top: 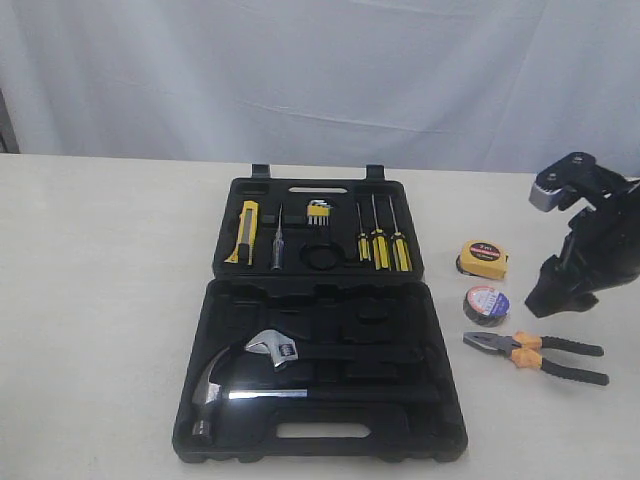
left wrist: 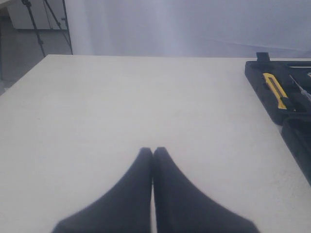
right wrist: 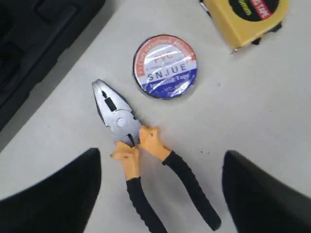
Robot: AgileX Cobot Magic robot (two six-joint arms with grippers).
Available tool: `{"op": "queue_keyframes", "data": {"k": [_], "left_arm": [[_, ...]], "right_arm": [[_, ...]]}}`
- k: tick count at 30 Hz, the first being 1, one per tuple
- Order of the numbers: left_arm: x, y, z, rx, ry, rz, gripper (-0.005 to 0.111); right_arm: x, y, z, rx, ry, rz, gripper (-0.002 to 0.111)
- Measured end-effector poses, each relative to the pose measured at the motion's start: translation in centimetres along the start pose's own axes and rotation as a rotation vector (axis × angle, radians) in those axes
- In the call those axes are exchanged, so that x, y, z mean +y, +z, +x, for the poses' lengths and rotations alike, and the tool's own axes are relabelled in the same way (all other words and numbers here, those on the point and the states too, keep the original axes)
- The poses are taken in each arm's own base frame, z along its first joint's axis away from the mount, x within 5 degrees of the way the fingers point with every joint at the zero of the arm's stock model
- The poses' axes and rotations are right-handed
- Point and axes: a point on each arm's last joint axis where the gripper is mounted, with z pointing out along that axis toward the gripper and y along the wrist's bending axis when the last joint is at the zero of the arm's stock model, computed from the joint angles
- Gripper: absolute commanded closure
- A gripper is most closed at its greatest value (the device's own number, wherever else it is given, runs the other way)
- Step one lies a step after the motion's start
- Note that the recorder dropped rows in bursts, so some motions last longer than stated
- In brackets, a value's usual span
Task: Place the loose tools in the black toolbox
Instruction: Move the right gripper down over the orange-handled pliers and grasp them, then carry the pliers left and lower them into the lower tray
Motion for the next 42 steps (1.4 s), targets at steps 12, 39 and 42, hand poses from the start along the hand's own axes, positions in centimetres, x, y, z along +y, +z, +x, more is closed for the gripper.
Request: {"op": "queue_keyframes", "data": {"k": [12,39,42], "left_arm": [[0.0,0.0,0.0,0.000,0.000,0.000,0.107],[0.0,0.0,0.0,0.000,0.000,0.000,0.107],[0.0,0.0,0.0,0.000,0.000,0.000,0.107]], "right_arm": [[2.5,5.3,-0.9,0.167,-0.235,-0.060,0.043],[2.6,6.2,-1.1,0.299,-0.283,-0.110,0.109],[2.9,3.1,-3.0,0.234,-0.300,-0.076,0.109]]}}
